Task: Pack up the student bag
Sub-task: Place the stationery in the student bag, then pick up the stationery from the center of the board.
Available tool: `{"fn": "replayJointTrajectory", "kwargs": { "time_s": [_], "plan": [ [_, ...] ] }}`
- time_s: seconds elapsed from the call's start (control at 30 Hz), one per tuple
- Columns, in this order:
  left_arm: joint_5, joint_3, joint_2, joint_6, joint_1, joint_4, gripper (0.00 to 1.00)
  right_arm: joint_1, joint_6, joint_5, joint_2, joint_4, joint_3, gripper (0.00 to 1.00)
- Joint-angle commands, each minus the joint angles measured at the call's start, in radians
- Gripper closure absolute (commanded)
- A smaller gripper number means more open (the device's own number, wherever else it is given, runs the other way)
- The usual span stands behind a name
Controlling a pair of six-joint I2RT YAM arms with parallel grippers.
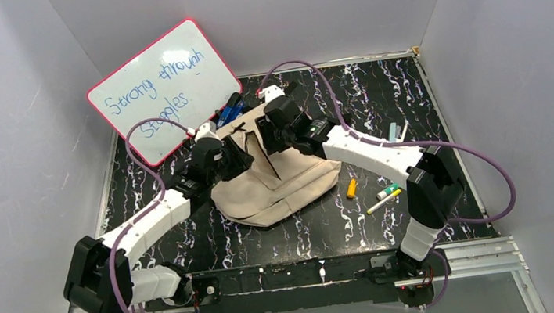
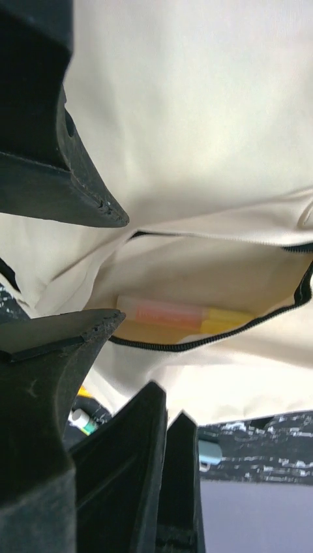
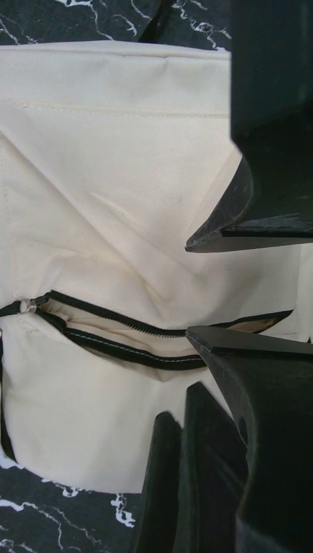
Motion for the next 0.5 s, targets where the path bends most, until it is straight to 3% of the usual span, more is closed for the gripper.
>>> {"fn": "replayJointTrajectory", "kwargs": {
  "time_s": [0.0,0.27,0.47],
  "plan": [
    [-0.134,0.008,-0.069,0.085,-0.004,-0.118,0.54,-0.007,0.002,0.066,-0.118,0.009,-0.028,0.44],
    [-0.180,0.029,-0.086,0.157,-0.004,-0.130,0.54,-0.094,0.168,0.349,-0.260,-0.184,-0.187,0.30],
    [-0.169,0.068,-0.056,0.194,-0.004,-0.124,0.54,-0.276,0.347,0.260,-0.375,-0.302,-0.333,0.27]
  ]
}}
